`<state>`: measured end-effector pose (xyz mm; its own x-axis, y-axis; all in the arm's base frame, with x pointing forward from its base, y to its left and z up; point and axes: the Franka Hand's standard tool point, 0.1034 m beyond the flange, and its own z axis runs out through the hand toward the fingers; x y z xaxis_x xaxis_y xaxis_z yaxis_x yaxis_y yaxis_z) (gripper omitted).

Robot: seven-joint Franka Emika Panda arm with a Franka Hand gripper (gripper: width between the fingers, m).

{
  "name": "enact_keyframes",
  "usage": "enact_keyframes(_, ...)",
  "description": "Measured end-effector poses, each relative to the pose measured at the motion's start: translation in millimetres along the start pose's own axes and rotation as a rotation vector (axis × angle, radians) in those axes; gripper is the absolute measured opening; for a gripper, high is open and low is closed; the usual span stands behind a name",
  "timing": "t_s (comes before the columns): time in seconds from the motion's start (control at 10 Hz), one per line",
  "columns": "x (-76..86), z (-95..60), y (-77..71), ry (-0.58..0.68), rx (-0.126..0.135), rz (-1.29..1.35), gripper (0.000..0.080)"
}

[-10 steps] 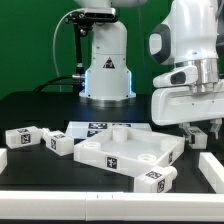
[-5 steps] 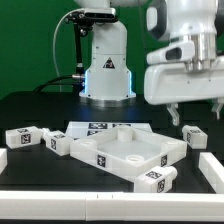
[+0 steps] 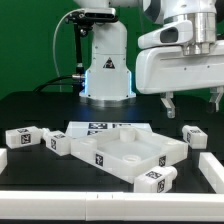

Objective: Assemble square table

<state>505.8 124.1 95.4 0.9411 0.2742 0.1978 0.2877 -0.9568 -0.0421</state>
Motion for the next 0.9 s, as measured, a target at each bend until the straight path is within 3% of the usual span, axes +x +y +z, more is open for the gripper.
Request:
enact_keyframes(0.2,-0.1,2.2,4.2,-0.023,0.003,0.004,0.0649)
enact_keyframes(0.4,43.2,7.1,49.7,-0.091,0.012,0.016,0.0649)
enact_keyframes(0.5,58.3,8.5,60.2,-0.105,0.02,0.012,0.0649)
enact_keyframes(0.6,65.8,7.2,62.6,-0.114,0.025,0.013,0.0649)
enact_keyframes(0.9,63.9,9.2,61.4,-0.109,0.023,0.012,0.0649)
